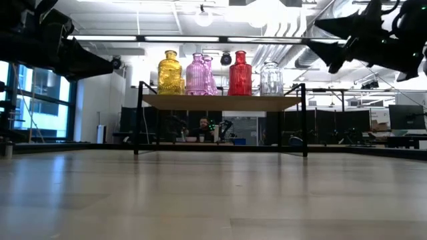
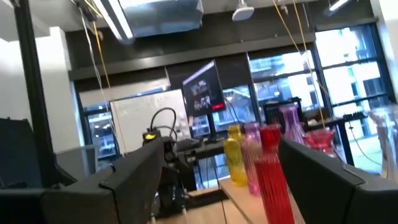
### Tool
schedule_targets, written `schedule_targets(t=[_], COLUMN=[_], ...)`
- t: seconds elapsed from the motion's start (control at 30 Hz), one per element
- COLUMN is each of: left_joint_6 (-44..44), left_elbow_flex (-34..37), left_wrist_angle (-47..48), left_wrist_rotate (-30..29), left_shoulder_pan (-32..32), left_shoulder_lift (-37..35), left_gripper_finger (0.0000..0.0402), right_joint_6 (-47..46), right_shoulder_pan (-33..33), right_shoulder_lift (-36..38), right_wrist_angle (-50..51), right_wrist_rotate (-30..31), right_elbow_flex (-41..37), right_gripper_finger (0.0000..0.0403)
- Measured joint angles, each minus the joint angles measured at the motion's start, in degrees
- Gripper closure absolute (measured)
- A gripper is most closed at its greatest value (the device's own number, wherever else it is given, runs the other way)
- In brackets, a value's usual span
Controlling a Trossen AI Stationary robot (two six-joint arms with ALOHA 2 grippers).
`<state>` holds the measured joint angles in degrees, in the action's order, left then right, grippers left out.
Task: Sort vases onto shelf
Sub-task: Adjust the pink vase
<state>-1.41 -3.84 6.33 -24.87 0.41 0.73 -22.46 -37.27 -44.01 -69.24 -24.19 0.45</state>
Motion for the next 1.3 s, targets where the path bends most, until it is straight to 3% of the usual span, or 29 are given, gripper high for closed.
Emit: schedule_targets(t=[0.23,0.37,0.6,1.07,1.3], left_joint_6=[0.0,-1.0,-1.4,-3.9,-2.4], left_elbow_flex=[0.0,0.0,0.0,0.0,0.0], left_wrist_angle=[0.0,0.0,0.0,-1.3,-8.6], left_wrist_rotate=[0.0,0.0,-0.3,-2.6,-5.0], left_shoulder_pan=[0.0,0.0,0.0,0.0,0.0], left_shoulder_lift=[0.0,0.0,0.0,0.0,0.0], left_gripper_finger=[0.0257,0.0257,0.0257,0.0257,0.0257], right_joint_6=[-0.8,-2.0,-5.8,-10.2,-11.1], right_shoulder_pan=[0.0,-2.0,-4.0,-3.9,-3.9], right_shoulder_lift=[3.4,6.0,18.5,36.3,42.5], right_wrist_angle=[-0.6,-0.3,0.4,29.4,42.1], right_wrist_rotate=[-0.3,-5.1,-8.5,-9.3,-7.6], right_elbow_flex=[0.0,0.0,0.0,0.0,0.0], right_gripper_finger=[0.01,0.01,0.01,0.01,0.01])
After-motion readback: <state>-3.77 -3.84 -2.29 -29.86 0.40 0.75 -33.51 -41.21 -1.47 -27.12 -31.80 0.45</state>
